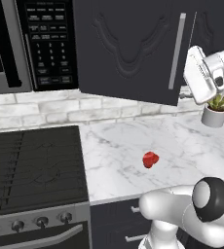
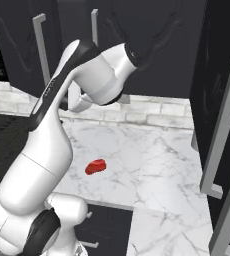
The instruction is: Retrieve the bowl from the cabinet, then place the raw meat into the bowl to avoid contamination.
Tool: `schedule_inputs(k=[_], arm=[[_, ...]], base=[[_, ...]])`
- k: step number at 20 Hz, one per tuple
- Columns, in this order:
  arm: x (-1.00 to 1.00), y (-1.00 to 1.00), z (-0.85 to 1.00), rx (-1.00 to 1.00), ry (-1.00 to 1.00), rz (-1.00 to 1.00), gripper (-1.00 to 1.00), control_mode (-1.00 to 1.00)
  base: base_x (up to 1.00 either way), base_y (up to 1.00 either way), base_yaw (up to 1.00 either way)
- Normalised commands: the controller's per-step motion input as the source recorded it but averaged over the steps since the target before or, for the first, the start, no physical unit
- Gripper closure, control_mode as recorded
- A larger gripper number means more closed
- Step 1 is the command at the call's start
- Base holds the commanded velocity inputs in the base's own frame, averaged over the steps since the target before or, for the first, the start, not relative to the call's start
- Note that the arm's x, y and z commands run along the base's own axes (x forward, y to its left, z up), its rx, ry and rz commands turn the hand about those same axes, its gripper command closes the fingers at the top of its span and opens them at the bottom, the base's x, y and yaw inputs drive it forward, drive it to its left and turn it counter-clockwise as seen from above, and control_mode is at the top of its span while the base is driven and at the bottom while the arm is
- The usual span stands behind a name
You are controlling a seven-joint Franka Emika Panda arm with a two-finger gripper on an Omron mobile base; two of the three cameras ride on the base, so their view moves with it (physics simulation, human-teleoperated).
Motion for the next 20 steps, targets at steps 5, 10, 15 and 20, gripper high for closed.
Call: schedule_inputs(k=[5,10,15,20], arm=[[-0.10,0.41,-0.16,0.06,0.09,0.12,-1.00,-1.00],[-0.43,0.55,-0.05,0.04,0.12,0.16,-1.00,-1.00],[-0.69,0.66,-0.14,0.04,0.07,0.15,-1.00,-1.00],[-0.78,0.78,-0.33,0.10,0.02,0.12,-1.00,-1.00]], base=[[0.00,0.00,0.00],[0.00,0.00,0.00],[0.00,0.00,0.00],[0.00,0.00,0.00]])
